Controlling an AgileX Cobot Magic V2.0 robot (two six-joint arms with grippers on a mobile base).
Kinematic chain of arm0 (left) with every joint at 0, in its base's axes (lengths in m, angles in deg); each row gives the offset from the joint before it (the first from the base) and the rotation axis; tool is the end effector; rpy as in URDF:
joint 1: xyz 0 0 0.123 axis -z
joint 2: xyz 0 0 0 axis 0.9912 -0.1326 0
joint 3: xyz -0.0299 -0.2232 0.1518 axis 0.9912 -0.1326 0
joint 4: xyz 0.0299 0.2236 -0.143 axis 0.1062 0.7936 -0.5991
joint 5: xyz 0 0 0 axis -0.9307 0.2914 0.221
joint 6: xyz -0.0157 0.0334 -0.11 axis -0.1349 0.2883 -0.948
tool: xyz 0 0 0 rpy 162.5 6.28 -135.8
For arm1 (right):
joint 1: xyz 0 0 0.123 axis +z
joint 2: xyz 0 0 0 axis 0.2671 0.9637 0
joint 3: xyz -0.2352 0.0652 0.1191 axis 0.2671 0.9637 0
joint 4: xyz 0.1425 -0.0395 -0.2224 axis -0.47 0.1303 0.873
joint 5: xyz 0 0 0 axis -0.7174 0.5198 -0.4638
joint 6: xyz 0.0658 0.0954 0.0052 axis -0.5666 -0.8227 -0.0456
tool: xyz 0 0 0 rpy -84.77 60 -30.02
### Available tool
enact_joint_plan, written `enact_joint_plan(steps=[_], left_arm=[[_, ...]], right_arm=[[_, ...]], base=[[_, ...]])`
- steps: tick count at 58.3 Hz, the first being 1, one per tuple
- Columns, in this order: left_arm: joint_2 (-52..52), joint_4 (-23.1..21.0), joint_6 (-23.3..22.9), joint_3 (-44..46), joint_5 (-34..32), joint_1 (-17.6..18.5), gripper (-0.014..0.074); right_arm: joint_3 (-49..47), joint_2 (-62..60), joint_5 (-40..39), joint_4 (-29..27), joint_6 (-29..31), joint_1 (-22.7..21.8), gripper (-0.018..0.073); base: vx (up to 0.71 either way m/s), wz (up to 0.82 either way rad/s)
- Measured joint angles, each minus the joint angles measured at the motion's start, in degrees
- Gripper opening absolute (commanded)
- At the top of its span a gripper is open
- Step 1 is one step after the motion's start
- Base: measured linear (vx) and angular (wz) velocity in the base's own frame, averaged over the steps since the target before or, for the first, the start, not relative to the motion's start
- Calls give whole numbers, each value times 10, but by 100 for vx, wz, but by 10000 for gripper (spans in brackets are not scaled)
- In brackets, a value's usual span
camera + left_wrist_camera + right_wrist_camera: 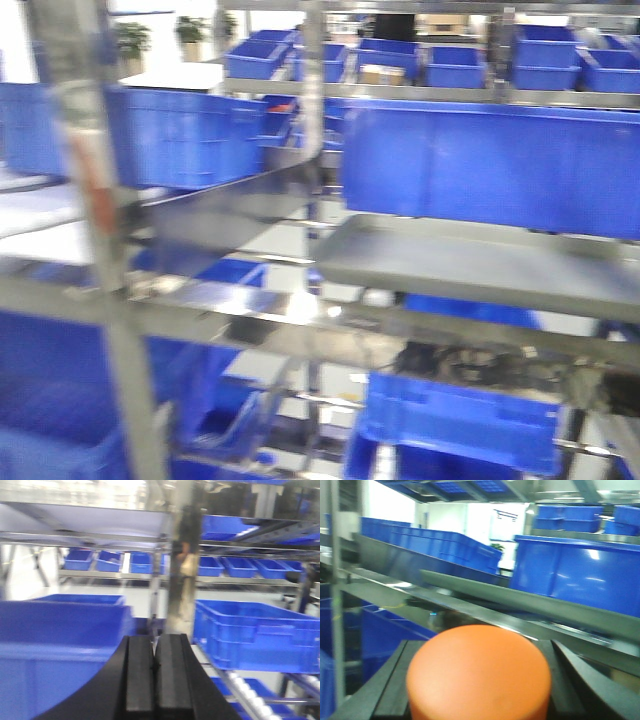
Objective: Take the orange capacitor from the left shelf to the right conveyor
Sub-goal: 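Drive the base away from the shelf holding the cylinder in the right gripper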
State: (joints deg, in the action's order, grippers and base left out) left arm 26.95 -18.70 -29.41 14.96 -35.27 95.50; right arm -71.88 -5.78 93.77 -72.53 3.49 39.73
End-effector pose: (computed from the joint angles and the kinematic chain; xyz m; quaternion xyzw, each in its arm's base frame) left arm 0.1069 -0.0252 0.2042 0.0432 0.6942 -0.1212 0.7082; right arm 0.0997 0.0451 0.3263 -0.1702 0.6456 0.1238 0.7341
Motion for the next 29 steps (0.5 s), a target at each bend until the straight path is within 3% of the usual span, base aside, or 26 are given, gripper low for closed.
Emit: enact_joint_plan(steps=[29], left_arm=[[0, 0, 0, 0, 0, 0, -6]], right_arm=[[0, 0, 0, 0, 0, 0, -8]], base=[[-14, 52]])
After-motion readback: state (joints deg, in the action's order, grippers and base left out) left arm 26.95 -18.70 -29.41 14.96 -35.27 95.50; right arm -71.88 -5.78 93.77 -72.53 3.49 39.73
